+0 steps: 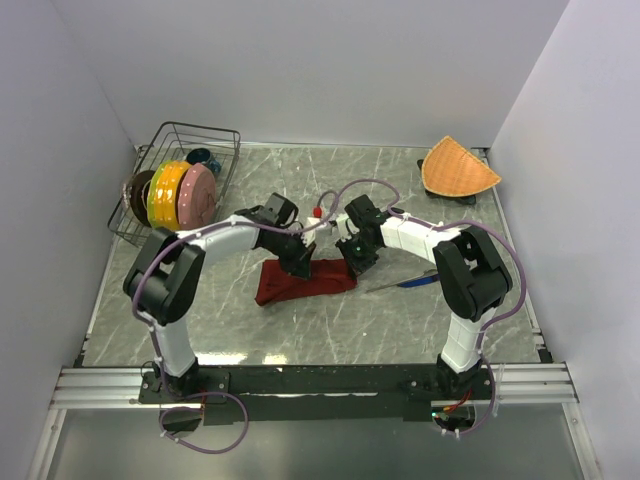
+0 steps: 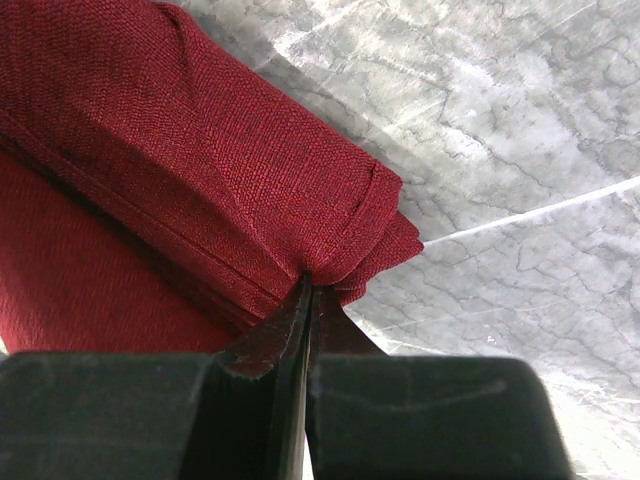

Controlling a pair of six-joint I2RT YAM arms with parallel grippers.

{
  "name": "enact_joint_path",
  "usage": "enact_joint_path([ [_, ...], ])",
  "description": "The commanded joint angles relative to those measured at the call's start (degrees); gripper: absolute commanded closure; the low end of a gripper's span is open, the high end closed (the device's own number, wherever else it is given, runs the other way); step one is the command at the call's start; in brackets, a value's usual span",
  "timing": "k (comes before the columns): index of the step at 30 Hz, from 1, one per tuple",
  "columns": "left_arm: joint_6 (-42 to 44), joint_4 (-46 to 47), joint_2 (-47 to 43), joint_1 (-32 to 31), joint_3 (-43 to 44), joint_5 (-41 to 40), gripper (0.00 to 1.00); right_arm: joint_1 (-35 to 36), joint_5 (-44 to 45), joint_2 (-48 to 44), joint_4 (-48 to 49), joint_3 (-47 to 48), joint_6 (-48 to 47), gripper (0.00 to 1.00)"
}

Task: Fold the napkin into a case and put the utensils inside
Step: Fold the 2/3-rectangle-folded napkin at the center of the board.

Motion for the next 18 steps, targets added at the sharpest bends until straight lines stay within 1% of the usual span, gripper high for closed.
enact_joint_path([
  [1, -2.9, -3.0, 3.6, 2.2, 4.5, 7.4, 0.99, 0.0, 0.1, 1.2, 1.8, 1.0, -1.0, 0.99],
  [6, -5.0, -5.4, 9.5, 4.4, 8.4, 8.9, 0.99, 0.0, -0.4, 1.4, 1.4, 1.7, -1.3, 0.98],
  [13, -5.8, -10.3, 16.3, 6.2, 12.0, 8.4, 0.99, 0.0, -0.5, 1.5, -0.1, 3.0, -1.9, 0.97],
  [15, -5.8, -11.2, 17.6, 6.4, 12.1, 8.2, 0.99, -0.2, -0.6, 1.2, -1.6, 3.4, -2.4, 0.94],
  [16, -5.8, -11.3, 18.0, 6.8, 12.0, 7.7, 0.99, -0.4, -0.6, 0.8, -2.3, 4.2, -2.8, 0.91],
  [18, -6.0, -11.6, 18.9, 7.0, 11.8, 7.8, 0.99, -1.1, -1.1, 0.5, -4.8, 5.3, -3.0, 0.87],
])
